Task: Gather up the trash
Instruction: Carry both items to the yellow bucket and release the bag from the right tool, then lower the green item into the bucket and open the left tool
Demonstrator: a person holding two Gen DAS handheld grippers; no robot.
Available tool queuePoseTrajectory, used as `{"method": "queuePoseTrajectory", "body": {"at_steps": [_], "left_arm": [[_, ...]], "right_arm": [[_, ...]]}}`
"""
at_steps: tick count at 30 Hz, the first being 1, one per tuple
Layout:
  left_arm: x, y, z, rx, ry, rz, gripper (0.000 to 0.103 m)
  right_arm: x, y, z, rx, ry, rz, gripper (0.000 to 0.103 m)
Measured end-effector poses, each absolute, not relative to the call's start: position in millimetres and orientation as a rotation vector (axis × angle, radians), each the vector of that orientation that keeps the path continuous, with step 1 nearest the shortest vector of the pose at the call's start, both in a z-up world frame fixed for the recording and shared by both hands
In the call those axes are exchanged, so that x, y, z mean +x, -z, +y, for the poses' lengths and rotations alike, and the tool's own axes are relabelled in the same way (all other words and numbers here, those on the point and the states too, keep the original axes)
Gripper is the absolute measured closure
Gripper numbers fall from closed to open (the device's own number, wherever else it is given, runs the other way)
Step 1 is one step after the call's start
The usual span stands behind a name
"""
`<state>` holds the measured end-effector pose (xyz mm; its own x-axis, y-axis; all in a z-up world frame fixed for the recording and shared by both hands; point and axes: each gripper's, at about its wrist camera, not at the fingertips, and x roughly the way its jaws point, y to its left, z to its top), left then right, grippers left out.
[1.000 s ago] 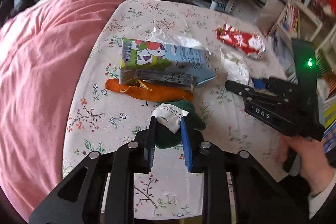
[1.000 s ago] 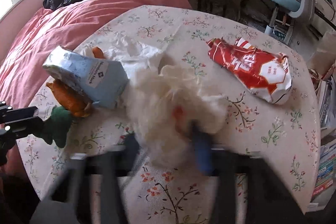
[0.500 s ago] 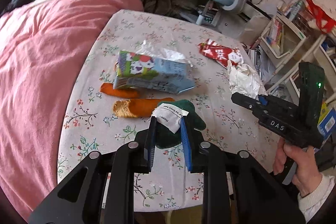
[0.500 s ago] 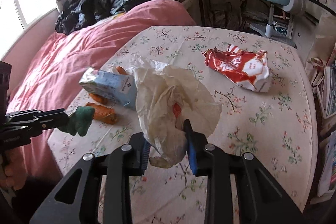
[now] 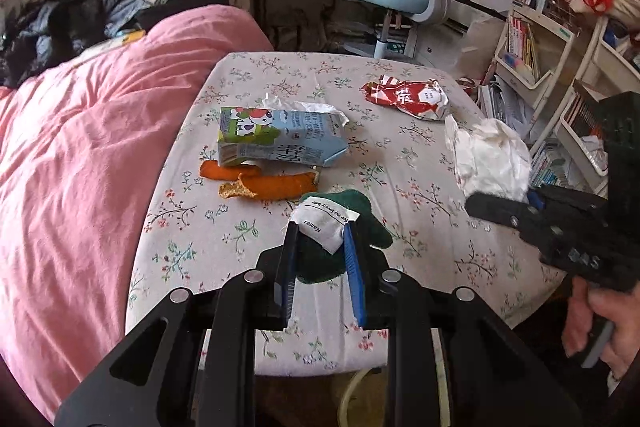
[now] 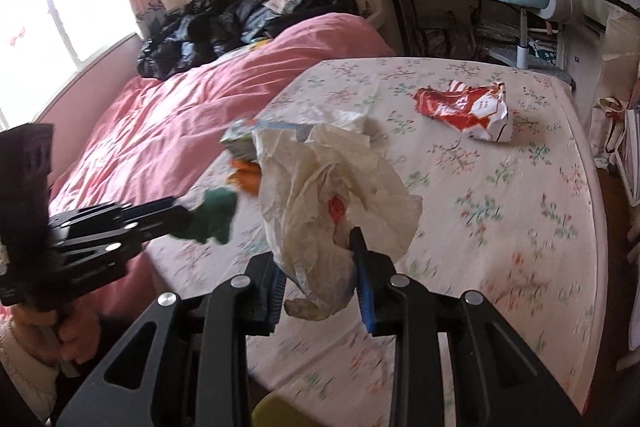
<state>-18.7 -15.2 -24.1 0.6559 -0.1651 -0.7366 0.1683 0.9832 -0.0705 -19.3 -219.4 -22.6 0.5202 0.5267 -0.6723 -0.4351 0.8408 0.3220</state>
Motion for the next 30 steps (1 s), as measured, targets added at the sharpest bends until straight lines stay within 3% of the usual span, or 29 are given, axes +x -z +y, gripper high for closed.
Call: {"method": "queuePoseTrajectory", "body": {"at_steps": [13, 24, 29, 30], "left_arm": [[-51, 14, -24, 0.006, 0.216, 0.764, 0.081], [-73, 19, -34, 0.022, 0.240, 0.761, 0.081], [-86, 26, -41, 0.032, 0.260, 0.782, 0.081], [-90, 29, -44, 0.037, 0.269, 0.793, 0.081]], "right_arm": [[-98, 34, -236, 0.174, -0.629, 0.894, 0.072], [-134, 68, -221, 0.154, -0.664, 1.067, 0.071], [-139, 92, -213, 0.086, -0.617, 1.184, 0.063], [-139, 93, -214, 0.077, -0.596, 1.189, 0.057]]}}
